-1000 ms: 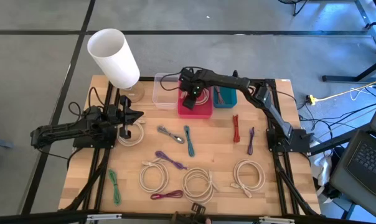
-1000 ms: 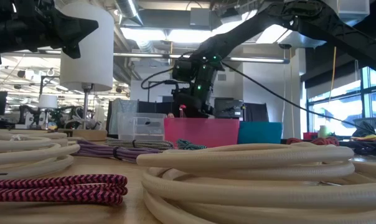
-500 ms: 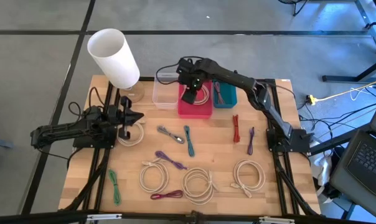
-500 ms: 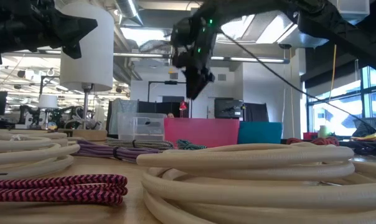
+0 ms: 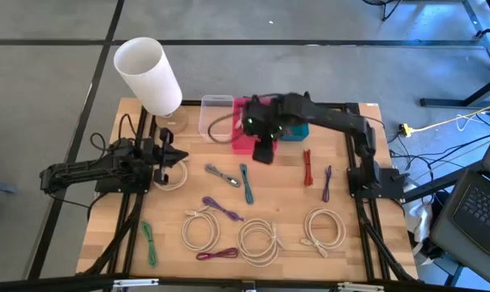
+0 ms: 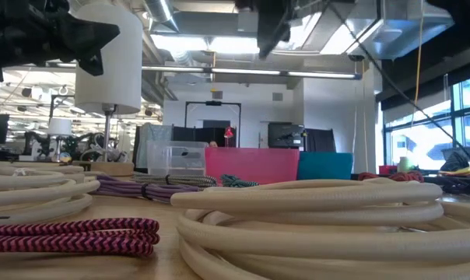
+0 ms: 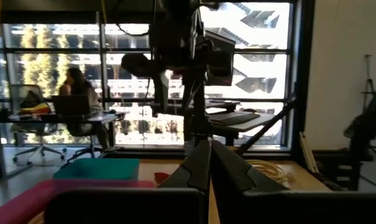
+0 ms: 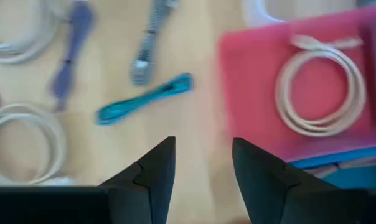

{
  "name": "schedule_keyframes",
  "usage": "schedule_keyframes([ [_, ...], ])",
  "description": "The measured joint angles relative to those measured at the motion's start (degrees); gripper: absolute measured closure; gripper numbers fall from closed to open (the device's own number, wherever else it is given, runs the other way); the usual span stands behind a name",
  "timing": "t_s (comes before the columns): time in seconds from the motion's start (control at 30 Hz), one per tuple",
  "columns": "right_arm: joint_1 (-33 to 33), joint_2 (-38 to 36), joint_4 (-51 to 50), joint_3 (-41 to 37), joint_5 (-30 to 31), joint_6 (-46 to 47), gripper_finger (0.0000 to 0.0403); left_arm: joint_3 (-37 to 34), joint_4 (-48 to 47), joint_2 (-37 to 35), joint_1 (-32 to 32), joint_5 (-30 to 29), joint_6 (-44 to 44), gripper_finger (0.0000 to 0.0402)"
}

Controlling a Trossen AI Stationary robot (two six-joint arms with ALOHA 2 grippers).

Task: Pick & Place USB Port
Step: Put the white and black charger cable into the white bin

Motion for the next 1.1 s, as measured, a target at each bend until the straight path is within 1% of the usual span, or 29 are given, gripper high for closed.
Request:
schedule_keyframes([
  [0.03, 1.6, -0.8, -0.3, 0.0, 0.3, 0.8, 0.0242, 0.0, -0.4, 0.0, 0.0, 0.8, 0.0, 0.0398],
  [0.1, 5.3, -2.5, -1.3, 0.0, 3.3, 3.2, 0.0242, 0.0, -1.6, 0.0, 0.0, 2.5, -0.5, 0.0397],
  [0.2, 11.1, -4.3, -5.0, 0.0, 11.4, 7.7, 0.0242, 0.0, -4.4, 0.0, 0.0, 4.5, -3.6, 0.0398],
  [0.23, 12.9, -4.7, -4.6, -0.4, 14.3, 9.2, 0.0242, 0.0, -5.5, 0.0, 0.0, 4.9, -4.5, 0.0398],
  [0.3, 16.3, -6.4, -4.1, -2.7, 17.5, 10.9, 0.0242, 0.0, -6.9, 0.0, 0.0, 5.1, -5.0, 0.0398],
  [0.37, 19.0, -8.0, -4.3, -5.5, 20.8, 14.7, 0.0242, 0.0, -7.5, 0.0, 0.0, 5.3, -4.8, 0.0398],
  [0.43, 21.0, -9.7, -4.4, -10.1, 24.0, 20.3, 0.0242, 0.0, -7.7, 0.0, 0.0, 6.4, -4.7, 0.0397],
  [0.47, 21.9, -10.8, -4.1, -13.1, 24.6, 22.9, 0.0242, 0.0, -7.7, 0.0, 0.0, 6.7, -4.7, 0.0398],
  [0.6, 24.6, -14.2, -3.5, -24.6, 25.1, 35.2, 0.0242, 0.1, -9.3, 0.5, -0.6, 6.9, -6.0, 0.0395],
  [0.67, 25.6, -15.2, -2.4, -30.2, 25.1, 40.9, 0.0242, 1.7, -12.7, 2.0, -1.6, 6.7, -6.0, 0.039],
  [0.77, 26.7, -16.3, 0.0, -37.4, 25.0, 47.3, 0.0242, 6.8, -18.4, 6.2, -3.6, 4.4, -4.9, 0.0377],
  [0.83, 26.8, -16.5, 2.1, -41.2, 24.6, 50.0, 0.0242, 11.4, -22.7, 10.4, -5.3, 2.5, -2.2, 0.0366],
  [0.97, 26.8, -16.4, 7.3, -47.5, 22.5, 52.9, 0.0242, 22.2, -30.4, 21.7, -8.7, -2.7, 5.0, 0.0343],
  [1.03, 26.8, -16.4, 9.4, -50.0, 22.0, 53.1, 0.0242, 27.6, -35.0, 28.1, -10.2, -5.9, 8.4, 0.0333],
  [1.1, 26.8, -16.4, 10.3, -51.8, 22.0, 53.4, 0.0242, 32.4, -39.5, 34.7, -11.5, -10.4, 10.6, 0.0322],
])
